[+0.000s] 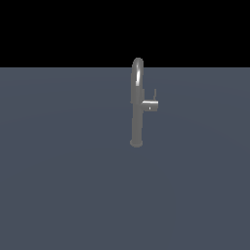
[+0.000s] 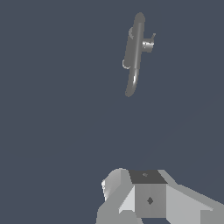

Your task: Turn on the faucet by rotating a designated handle.

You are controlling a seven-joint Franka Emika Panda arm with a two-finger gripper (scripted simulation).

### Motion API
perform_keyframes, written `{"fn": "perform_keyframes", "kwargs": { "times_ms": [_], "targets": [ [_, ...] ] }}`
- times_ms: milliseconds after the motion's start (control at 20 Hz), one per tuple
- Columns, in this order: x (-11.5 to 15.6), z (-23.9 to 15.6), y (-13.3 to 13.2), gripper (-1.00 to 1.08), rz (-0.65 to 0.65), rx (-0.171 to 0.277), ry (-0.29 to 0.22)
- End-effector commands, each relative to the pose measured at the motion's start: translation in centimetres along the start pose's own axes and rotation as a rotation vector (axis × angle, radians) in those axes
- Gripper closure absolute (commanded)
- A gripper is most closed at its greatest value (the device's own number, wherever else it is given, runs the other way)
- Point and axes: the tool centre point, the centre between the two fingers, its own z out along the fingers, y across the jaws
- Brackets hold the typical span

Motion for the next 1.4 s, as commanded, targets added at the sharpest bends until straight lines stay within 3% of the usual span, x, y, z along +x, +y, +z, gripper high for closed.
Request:
{"fn": "perform_keyframes", "kwargs": {
  "times_ms": [0,350,650,1350],
  "targets": [
    [0.0,0.0,0.0,1.08,0.0,0.0,0.0],
    [0.6,0.0,0.0,1.08,0.018,0.017,-0.016],
    [2.3,0.0,-0.1,1.08,0.063,0.06,-0.055],
    [9.5,0.9,0.5,1.08,0.268,0.256,-0.231]
  ]
}}
